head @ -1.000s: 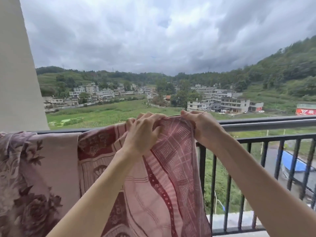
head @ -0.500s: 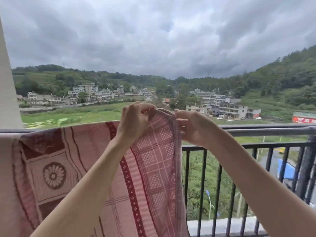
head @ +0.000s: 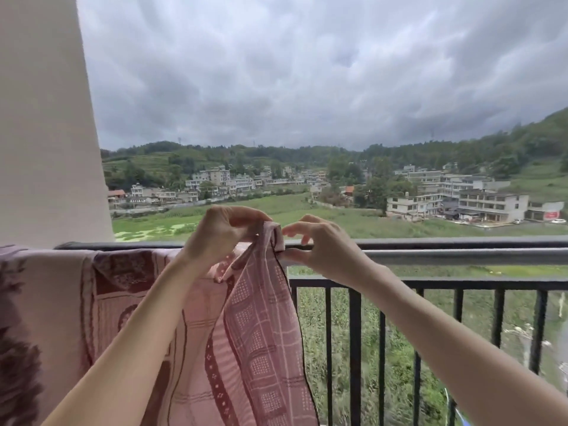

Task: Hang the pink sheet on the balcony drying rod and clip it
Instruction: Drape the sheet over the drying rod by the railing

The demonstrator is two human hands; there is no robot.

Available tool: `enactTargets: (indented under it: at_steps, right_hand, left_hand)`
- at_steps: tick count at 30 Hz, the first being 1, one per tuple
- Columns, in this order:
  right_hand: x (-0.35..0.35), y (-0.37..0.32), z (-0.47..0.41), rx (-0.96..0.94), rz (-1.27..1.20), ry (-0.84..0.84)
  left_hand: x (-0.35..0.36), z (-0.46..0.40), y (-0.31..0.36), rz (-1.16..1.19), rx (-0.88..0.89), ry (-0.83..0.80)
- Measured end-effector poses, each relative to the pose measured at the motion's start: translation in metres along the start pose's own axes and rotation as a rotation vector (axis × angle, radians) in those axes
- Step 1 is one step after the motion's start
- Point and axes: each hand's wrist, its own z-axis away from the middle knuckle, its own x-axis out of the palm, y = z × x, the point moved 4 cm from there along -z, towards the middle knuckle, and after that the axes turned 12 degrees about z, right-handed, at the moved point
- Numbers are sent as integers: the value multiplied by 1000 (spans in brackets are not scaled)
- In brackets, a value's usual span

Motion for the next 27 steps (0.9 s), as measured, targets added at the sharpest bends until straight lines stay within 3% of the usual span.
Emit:
enactTargets:
  at_steps: [4,8,12,15,18,20,24,27]
  right_hand:
    - [7,-3,-13,-27,-121,86]
    - [20,2,-28,-30,-403,-10]
    - [22,9,-36,-19,-619,-150]
    - [15,14,-41,-57,-653,-218]
    - [6,15,-45,-73,-743,-262]
    - [-2,16,-42,-65,-795,-327]
    - [-15,29,-34,-68,-806,-459]
    - [-19,43,-28,-109,-749,-467]
  left_hand:
    - [-2,12,2,4,-33,92]
    - [-5,35,-3,-99,-73,279]
    - [28,66,14,-394,138,587]
    - [75,82,18,-817,241,505]
    - [103,81,3,-975,50,451]
    - [111,75,4,-994,-60,552]
    - [119,66,11,-899,-100,731]
    - [121,63,15,-764,-105,710]
